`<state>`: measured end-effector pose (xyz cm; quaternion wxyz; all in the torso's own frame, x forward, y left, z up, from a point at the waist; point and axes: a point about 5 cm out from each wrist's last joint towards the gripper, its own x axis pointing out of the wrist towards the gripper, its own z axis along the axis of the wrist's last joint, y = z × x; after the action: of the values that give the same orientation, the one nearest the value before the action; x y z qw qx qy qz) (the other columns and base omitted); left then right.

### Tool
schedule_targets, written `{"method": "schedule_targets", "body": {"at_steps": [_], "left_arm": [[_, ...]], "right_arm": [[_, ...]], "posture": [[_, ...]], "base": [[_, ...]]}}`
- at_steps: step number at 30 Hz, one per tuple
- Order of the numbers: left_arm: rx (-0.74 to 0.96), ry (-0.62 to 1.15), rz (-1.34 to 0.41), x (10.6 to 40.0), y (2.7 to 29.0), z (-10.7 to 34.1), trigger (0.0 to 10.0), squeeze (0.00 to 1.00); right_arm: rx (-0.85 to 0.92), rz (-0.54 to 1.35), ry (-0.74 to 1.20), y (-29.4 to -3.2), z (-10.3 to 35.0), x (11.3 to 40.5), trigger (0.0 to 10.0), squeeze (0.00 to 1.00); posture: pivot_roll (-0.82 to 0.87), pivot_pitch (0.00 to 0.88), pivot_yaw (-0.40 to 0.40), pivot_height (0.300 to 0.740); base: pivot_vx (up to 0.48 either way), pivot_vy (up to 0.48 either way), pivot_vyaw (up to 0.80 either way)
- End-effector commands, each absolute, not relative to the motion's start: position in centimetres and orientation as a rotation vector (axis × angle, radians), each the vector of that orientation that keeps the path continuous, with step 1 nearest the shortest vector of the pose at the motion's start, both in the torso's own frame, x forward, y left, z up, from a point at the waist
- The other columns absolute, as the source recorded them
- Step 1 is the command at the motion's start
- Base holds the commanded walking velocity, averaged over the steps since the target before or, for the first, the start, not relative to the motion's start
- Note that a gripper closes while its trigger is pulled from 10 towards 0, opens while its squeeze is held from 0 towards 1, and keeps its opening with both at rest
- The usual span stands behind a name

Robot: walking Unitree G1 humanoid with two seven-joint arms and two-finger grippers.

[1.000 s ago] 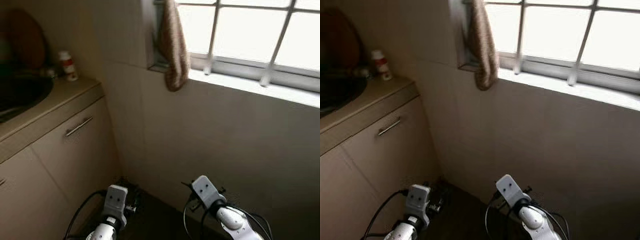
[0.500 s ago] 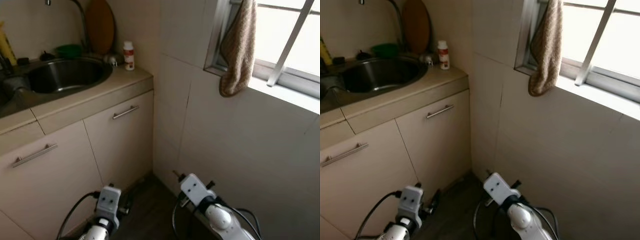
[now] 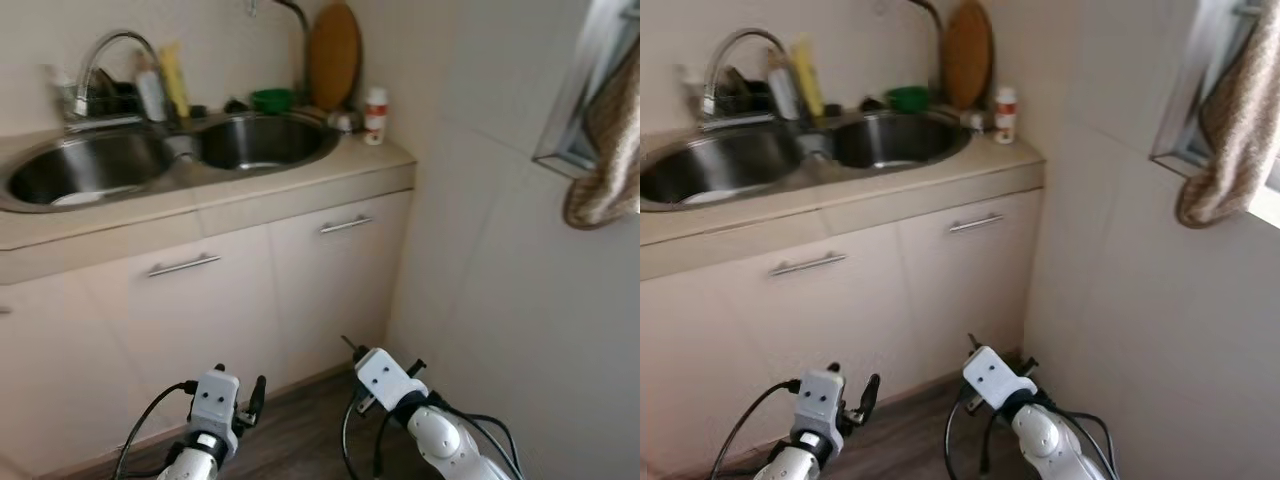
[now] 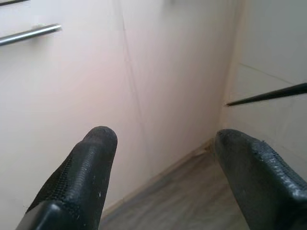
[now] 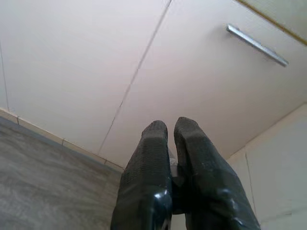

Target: Kitchen organization

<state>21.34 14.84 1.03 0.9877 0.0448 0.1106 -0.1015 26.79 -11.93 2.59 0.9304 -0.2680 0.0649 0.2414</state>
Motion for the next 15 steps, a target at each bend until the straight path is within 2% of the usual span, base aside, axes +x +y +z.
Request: {"method": "schedule_targets", "body": {"at_steps": [1, 7, 15], "left_arm": [[0.102, 0.211, -0.205, 21.54, 15.05, 1.26, 10.0, 0.00], [0.112, 0.219, -0.192, 21.58, 15.16, 1.20, 10.0, 0.00], [0.121, 0.211, -0.185, 21.63, 15.19, 1.28, 10.0, 0.00]], "right_arm": [[-0.531, 0.476, 0.126, -12.06, 2.80, 27.00, 10.0, 0.00], [-0.532, 0.479, 0.121, -12.02, 2.88, 27.07, 10.0, 0.00], [-0.528, 0.465, 0.091, -12.10, 3.29, 27.15, 10.0, 0.00]], "posture": [[-0.03, 0.000, -0.004, 0.740], [-0.03, 0.000, -0.004, 0.740], [-0.03, 0.000, -0.004, 0.740]], "base": [[0.000, 0.000, 0.00], [0.000, 0.000, 0.00], [0.307, 0.000, 0.00]]}}
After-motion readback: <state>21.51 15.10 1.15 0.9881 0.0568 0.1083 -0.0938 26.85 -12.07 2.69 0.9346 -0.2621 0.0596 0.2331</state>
